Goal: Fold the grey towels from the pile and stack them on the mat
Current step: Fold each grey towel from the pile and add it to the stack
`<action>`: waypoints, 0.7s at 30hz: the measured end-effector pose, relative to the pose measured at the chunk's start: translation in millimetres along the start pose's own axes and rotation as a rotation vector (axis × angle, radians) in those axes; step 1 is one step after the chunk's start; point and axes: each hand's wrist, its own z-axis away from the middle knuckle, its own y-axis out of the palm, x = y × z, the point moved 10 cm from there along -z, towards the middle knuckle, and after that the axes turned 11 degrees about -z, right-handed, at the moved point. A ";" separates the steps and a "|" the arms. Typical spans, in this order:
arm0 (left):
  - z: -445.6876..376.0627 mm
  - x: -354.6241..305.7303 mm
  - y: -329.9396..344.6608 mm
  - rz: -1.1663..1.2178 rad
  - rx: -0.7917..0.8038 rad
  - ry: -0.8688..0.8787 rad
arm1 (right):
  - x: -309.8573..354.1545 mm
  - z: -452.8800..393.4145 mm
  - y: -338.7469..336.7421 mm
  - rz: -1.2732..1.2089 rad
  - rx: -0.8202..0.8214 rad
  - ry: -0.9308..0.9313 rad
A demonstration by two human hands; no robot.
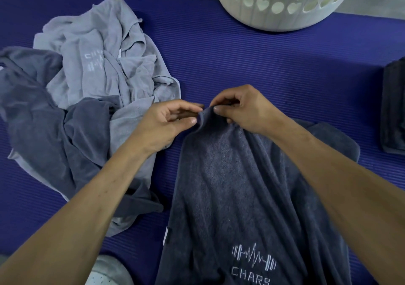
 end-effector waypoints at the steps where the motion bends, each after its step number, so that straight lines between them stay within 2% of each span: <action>1: -0.9 -2.3 -1.0 -0.011 -0.023 0.011 | -0.1 0.1 -0.3 0.002 0.003 0.002; 11: -9.9 -16.8 -19.8 -0.174 -0.245 0.068 | -4.1 1.7 -8.1 -0.046 -0.058 0.034; 14: -11.9 -13.0 -19.1 -0.140 -0.222 0.007 | -2.6 2.3 -8.9 -0.060 -0.086 0.035; 18: -12.8 -1.9 -10.2 -0.024 -0.110 -0.086 | -3.1 1.2 -9.8 -0.072 -0.131 0.032; 21: -14.6 1.3 -12.4 -0.063 -0.143 -0.102 | -4.0 0.6 -8.3 -0.080 -0.133 0.038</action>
